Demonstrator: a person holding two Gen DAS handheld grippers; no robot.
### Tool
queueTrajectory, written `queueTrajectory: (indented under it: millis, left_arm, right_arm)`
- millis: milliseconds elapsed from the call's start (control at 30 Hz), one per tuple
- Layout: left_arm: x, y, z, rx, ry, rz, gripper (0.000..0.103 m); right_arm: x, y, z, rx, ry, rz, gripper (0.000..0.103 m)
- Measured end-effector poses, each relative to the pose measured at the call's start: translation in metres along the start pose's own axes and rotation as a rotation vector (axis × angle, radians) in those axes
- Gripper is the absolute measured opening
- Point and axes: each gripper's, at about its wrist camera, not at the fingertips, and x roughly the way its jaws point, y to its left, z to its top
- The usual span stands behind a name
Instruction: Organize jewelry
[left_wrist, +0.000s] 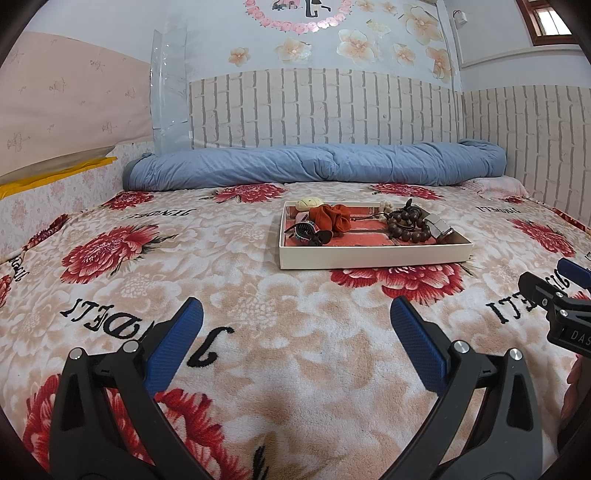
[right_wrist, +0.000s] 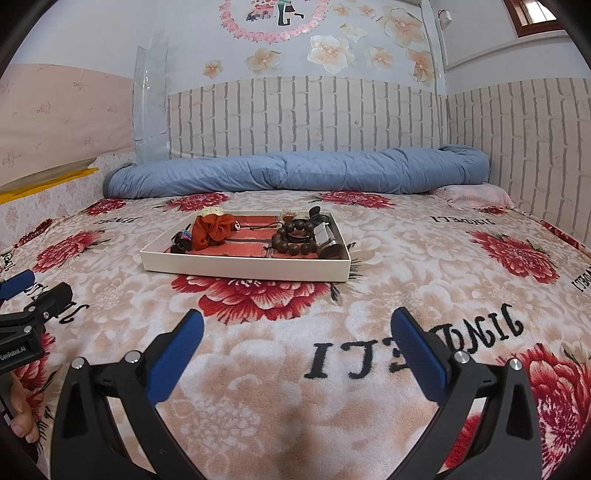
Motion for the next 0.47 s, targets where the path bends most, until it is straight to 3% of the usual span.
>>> queueTrajectory:
  millis: [467]
  left_arm:
    - [0.0012, 0.0005, -0.0004, 0.012, -0.004, 0.000, 0.098]
  right_arm:
    - [-0.0001, -0.0002, 0.0000, -0.001, 0.000, 0.000, 0.099]
